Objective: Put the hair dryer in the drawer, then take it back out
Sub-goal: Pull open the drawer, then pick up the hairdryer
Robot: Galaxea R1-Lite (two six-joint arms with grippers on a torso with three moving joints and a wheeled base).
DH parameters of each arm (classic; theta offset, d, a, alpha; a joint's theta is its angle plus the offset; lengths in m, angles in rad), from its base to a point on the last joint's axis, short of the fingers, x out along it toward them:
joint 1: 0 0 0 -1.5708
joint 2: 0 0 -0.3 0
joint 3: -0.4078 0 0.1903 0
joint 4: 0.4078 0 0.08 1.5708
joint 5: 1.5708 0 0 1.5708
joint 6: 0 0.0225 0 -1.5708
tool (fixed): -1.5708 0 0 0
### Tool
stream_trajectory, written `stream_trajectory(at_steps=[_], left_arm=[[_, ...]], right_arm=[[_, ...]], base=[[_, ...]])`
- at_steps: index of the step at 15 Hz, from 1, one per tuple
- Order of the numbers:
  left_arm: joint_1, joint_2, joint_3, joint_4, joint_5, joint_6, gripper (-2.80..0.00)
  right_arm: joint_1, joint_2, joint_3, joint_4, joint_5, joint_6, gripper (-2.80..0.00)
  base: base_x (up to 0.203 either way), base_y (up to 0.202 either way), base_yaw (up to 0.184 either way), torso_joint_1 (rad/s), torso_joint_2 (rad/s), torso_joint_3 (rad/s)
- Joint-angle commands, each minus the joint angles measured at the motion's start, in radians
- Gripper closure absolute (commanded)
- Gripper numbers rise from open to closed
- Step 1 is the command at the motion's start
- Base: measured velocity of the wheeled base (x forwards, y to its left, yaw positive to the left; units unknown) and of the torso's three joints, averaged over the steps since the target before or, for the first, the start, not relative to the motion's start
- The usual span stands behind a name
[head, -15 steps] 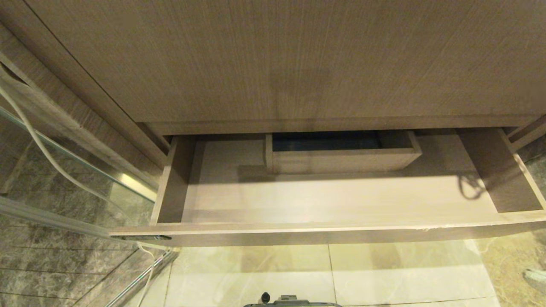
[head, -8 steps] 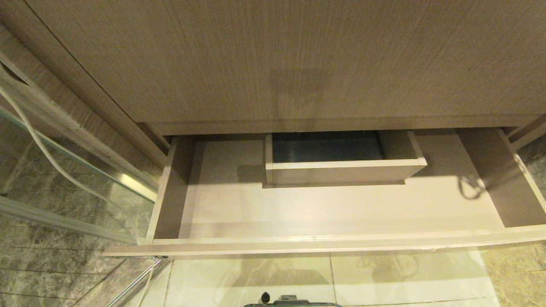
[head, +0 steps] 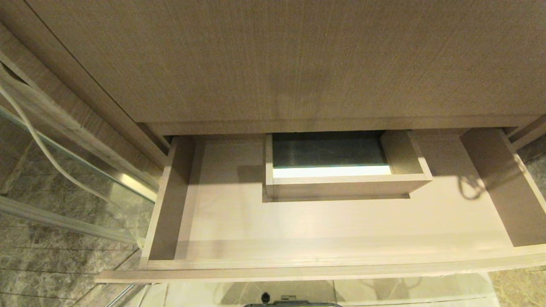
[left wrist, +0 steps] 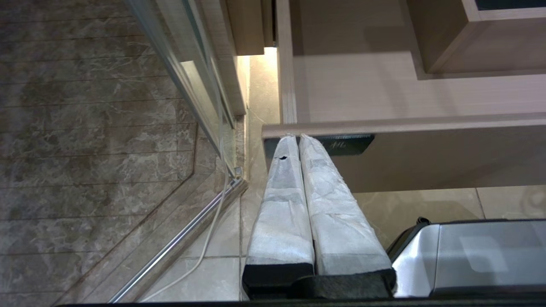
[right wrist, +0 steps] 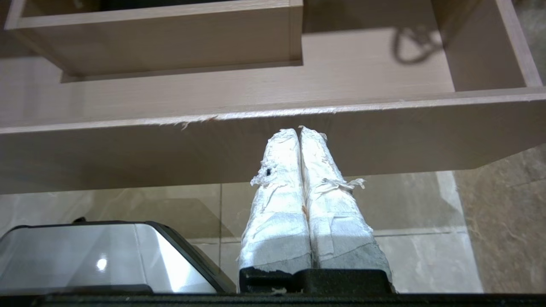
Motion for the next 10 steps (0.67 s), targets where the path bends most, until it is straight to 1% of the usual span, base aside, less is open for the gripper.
stream_trajectory(at_steps=[1, 6, 10], left_arm=[[0.0, 0.0, 0.001, 0.0, 0.0, 0.001, 0.0], [0.0, 0.0, 0.0, 0.0, 0.0, 0.001, 0.0], [0.0, 0.0, 0.0, 0.0, 0.0, -0.001, 0.0]], right_arm=[[-0.001, -0.006, 0.005, 0.002, -0.001, 0.005, 0.0], [0.0, -0.006, 0.004, 0.001, -0.003, 0.012, 0.0], [0.0, -0.007, 0.004, 0.004, 0.001, -0.001, 0.0]], base=[[0.0, 0.0, 0.0, 0.0, 0.0, 0.0], [0.0, 0.0, 0.0, 0.0, 0.0, 0.0], [0.0, 0.0, 0.0, 0.0, 0.0, 0.0]])
